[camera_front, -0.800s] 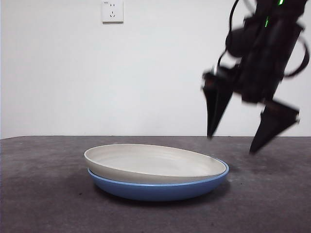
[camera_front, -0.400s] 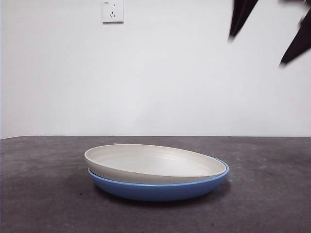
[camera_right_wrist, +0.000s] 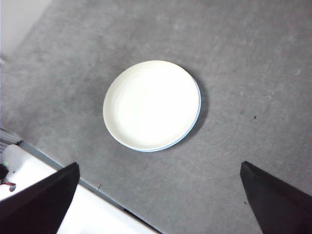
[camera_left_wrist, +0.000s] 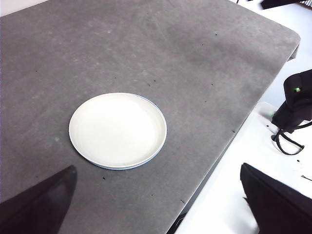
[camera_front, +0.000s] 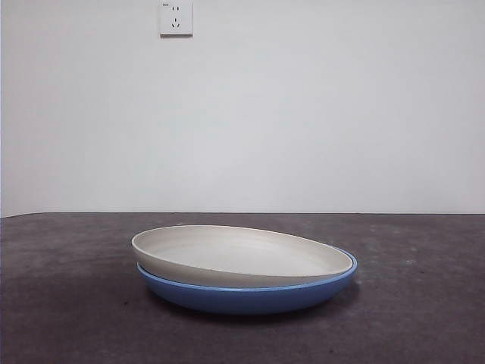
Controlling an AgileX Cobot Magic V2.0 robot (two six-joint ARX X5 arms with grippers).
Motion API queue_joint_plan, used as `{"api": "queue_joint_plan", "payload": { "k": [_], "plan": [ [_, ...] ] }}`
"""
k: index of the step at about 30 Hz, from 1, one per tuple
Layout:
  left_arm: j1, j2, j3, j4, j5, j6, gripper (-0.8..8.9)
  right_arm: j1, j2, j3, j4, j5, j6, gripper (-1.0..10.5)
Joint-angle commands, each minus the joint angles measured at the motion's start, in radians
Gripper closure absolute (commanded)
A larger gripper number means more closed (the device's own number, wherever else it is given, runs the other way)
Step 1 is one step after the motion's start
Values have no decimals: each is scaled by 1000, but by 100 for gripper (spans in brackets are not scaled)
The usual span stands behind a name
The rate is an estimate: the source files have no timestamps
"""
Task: Pick up the white plate, put it on the blue plate, put it on desk
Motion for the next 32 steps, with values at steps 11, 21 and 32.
{"api": "queue_joint_plan", "payload": {
  "k": [11, 21, 32],
  "plan": [
    [-8, 6, 11, 4, -3, -19, 187, 5, -227, 20, -126, 4, -63, 366],
    [-8, 6, 11, 3, -3, -18, 384, 5, -230, 20, -115, 4, -67, 546],
    [-8, 6, 11, 5, -3, -47, 794, 5, -230, 20, -103, -4, -95, 928]
  ]
}}
